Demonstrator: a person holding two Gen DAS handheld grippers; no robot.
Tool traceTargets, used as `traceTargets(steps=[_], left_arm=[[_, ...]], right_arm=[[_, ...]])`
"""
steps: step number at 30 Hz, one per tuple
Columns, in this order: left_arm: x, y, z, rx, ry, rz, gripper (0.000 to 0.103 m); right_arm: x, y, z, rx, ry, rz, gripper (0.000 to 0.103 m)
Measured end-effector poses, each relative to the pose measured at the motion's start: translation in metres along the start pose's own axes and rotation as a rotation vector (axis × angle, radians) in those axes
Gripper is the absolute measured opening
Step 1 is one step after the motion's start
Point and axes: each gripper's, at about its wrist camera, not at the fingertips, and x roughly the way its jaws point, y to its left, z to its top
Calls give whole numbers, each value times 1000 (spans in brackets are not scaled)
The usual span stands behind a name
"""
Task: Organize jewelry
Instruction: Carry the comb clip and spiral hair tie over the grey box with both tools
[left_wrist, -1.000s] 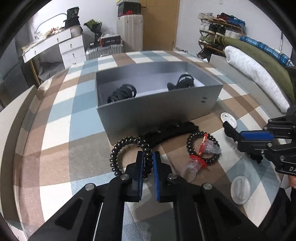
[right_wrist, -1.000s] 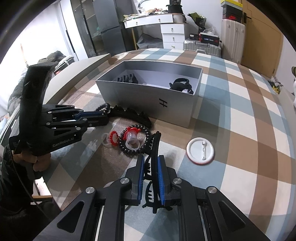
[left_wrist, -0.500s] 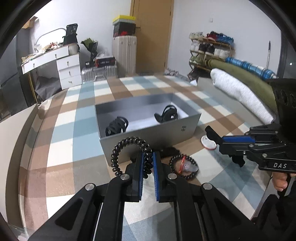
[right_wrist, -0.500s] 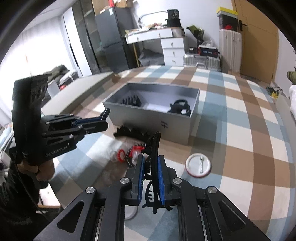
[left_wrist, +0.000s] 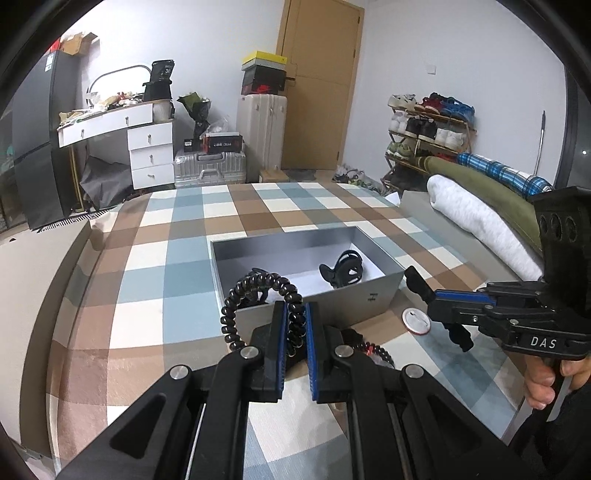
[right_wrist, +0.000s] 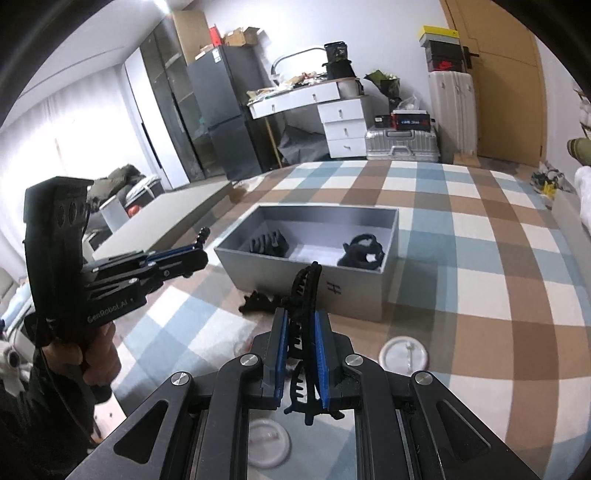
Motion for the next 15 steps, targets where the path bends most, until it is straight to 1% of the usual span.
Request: traceTargets(steps=[8,15], left_arm=[[6,1,10,-11,-13,2,5],[15,-3,21,4,-13,14,5]], right_arm=[[0,-4,21,44,-61,21,13],[-1,-18,40,104,-112,39,13]])
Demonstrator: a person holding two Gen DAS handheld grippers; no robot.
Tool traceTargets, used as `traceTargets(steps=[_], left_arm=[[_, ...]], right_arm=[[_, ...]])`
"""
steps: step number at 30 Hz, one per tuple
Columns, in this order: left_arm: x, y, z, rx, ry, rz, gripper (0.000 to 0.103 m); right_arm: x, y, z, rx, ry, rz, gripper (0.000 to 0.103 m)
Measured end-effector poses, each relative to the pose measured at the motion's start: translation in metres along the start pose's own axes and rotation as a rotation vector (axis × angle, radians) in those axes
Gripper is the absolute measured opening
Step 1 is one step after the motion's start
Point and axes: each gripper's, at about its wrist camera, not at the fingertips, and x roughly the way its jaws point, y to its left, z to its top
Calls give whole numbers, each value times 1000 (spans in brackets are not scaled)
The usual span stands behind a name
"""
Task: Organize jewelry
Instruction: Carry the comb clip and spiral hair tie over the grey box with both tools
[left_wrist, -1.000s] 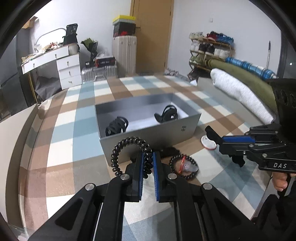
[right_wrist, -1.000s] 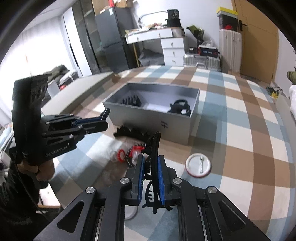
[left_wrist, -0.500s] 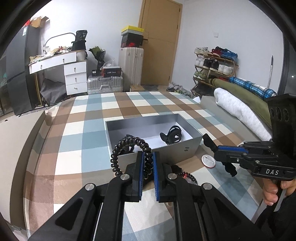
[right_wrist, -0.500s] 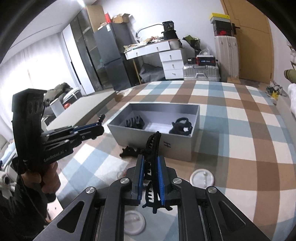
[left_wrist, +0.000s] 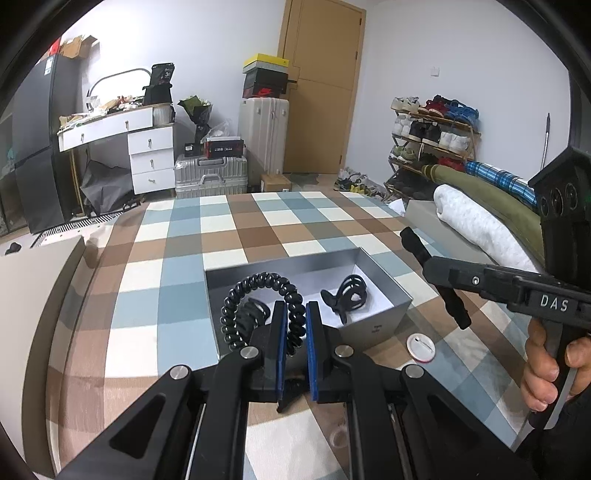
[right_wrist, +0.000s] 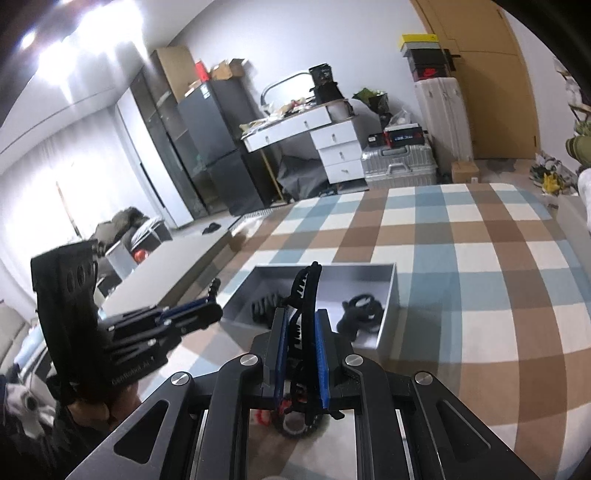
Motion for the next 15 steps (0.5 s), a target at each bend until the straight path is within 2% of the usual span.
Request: traceTargets(steps=[10,15], left_arm=[[18,0,11,-13,17,14,5],[25,-2,13,-4,32,24,5]], right_arm=[[10,-17,13,84,-45,35,13],[20,-22,16,112,-46,23,13]])
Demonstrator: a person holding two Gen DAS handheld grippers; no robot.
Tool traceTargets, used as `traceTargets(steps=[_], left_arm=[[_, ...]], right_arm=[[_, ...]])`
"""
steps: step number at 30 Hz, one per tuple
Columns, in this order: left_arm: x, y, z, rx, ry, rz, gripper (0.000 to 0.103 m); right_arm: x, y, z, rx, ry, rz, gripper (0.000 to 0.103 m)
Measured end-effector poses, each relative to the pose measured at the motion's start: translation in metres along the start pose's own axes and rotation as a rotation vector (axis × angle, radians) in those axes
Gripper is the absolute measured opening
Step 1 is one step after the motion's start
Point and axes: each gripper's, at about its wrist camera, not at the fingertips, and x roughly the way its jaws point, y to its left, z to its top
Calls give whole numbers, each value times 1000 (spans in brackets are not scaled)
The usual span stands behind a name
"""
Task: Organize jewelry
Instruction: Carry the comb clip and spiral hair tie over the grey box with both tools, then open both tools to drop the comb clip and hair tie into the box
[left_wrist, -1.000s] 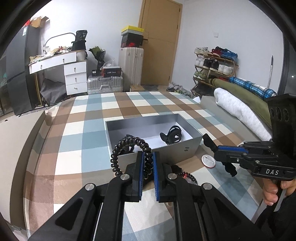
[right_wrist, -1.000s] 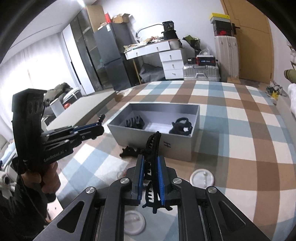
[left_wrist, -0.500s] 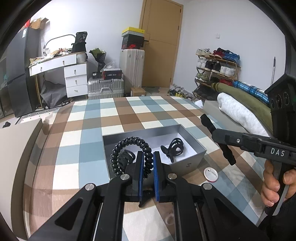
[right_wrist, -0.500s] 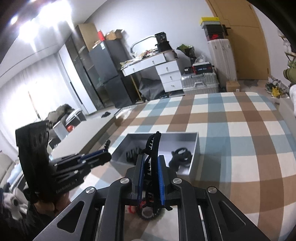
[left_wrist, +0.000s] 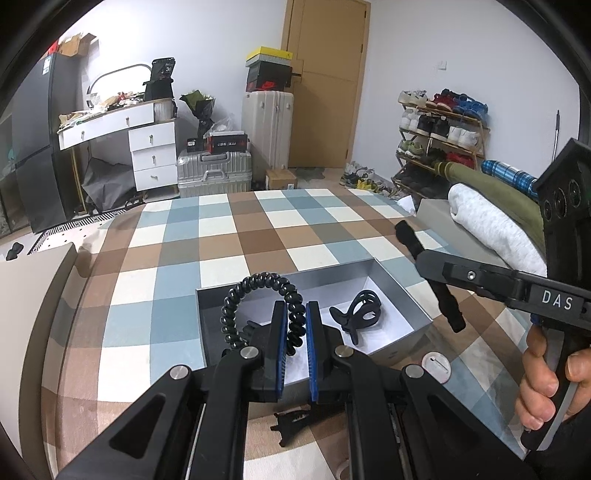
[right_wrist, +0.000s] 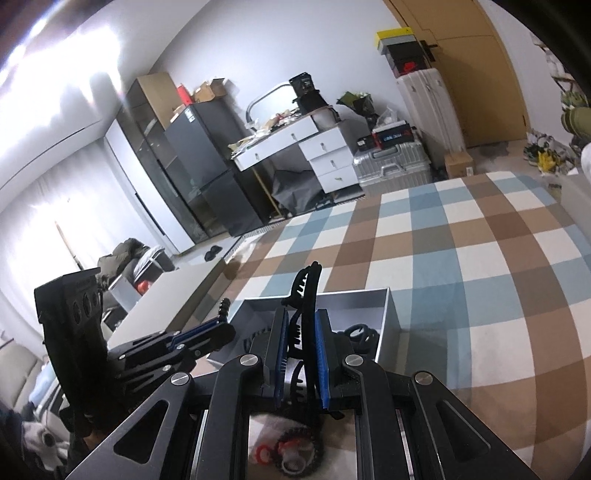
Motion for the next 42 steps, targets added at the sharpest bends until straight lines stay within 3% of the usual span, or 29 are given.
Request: traceTargets(steps=[11,25,32,34,37,39,40,42], left_arm=[[17,-1,0,-24,37,11,5],[30,-7,-1,-24,69,27,5],[25,-11,-2,-5,62,35,6],[22,-12,-2,-2,65,41,10],[15,-12,-3,-5,58,22,28],[11,-12,-4,-3,56,12,44],[8,-12,-4,-3,55,14,49],[3,-12,-5,-13,54,13,70]], right_arm=[[22,-1,1,9,43,-30,13],[44,-16,2,110,87,-23,13],[40,-8,3,78,83,-30,16],[36,-5,3,62,82,-39,17],[29,-3,1,44,82,-48,24],[21,-2,-2,30,86,-59,40],[18,-2,-4,24,85,-64,43],[11,-3,-6,9,88,-84,59]])
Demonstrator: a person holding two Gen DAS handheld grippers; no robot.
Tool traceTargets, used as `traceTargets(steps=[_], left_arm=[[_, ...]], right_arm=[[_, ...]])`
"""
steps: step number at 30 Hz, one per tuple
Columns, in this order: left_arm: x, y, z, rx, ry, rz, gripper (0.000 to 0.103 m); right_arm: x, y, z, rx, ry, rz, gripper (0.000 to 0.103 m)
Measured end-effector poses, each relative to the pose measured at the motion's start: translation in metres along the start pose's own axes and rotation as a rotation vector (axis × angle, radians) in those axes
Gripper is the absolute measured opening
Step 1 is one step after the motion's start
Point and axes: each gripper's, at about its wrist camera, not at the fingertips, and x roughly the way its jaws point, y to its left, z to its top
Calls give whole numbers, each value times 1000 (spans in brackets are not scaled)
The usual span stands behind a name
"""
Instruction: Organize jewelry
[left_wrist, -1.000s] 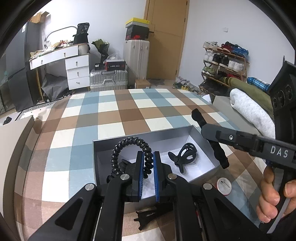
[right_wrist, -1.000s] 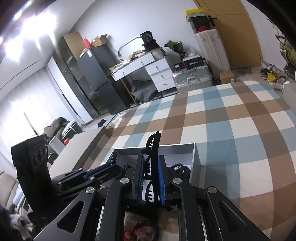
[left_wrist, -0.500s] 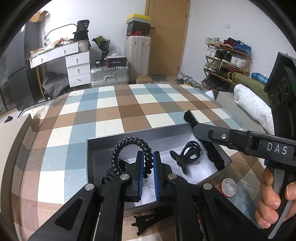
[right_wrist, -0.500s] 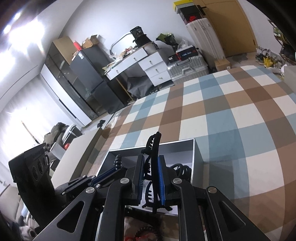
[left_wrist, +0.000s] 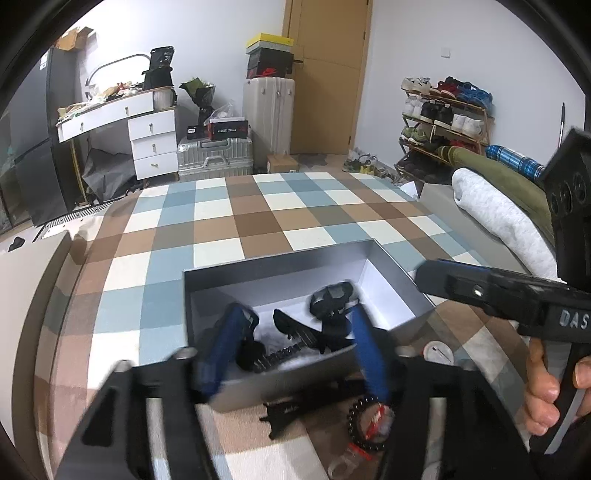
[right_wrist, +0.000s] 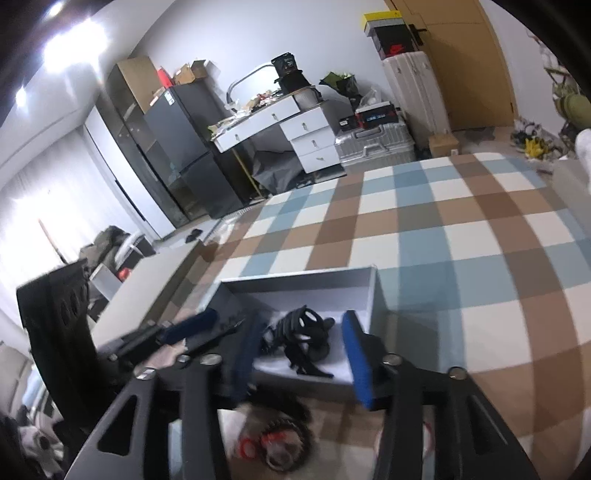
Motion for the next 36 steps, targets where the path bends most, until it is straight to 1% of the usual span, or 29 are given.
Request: traceTargets(steps=[1,3,4,5,7,8,9,11,13,15,17,21,23,28,30,34,36], left_arm=[[-4,1,-1,-14,-3,-14,74],[-10,3,-4,-35,-12,-36,84],[-13,3,-6,-41,-15,-38,85],[-15,3,-7,-45,-16,-31,88],[-18,2,-11,-43,-13,-12,98],[-19,1,-14,-41,-11,-6,102],[-20,1,-17,-40,-10,-6,102],[-21,1,-23,-39,7,-14,102],[-20,2,-29,-45,25,-6,102],[-20,4,-34,-53,32,-4,102],[-18,5,-37,-45,55,4,102],[-16,5,-39,-27,58,40,102],[-15,3,-40,-24,63,33,102],[-19,-5,-44,41,64,55,102],[-20,-7,-45,64,62,50,102],[-17,-7,-47,69,68,41,102],[-16,-7,-48,71,71,44,102]], right_arm=[[-5,-1,-3,-7,3,-12,71],[-10,-3,-6,-13,5,-26,81],[-13,-3,-7,-18,9,-35,87],[-17,-3,-9,-26,15,-48,90],[-23,-3,-13,-39,18,-73,99],[-27,-3,-16,-50,17,-87,101],[-29,-3,-18,-64,20,-105,102],[-30,-2,-23,-90,37,-146,103],[-30,-1,-29,-114,61,-174,103],[-29,-1,-33,-129,77,-179,103],[-29,-1,-39,-141,86,-191,103],[-25,-1,-45,-150,114,-185,103],[-23,-1,-46,-158,124,-188,103],[-20,-3,-49,-159,145,-200,103],[-19,-4,-50,-169,156,-209,103],[-15,-9,-53,-175,195,-229,103],[-10,-11,-56,-187,221,-255,103]])
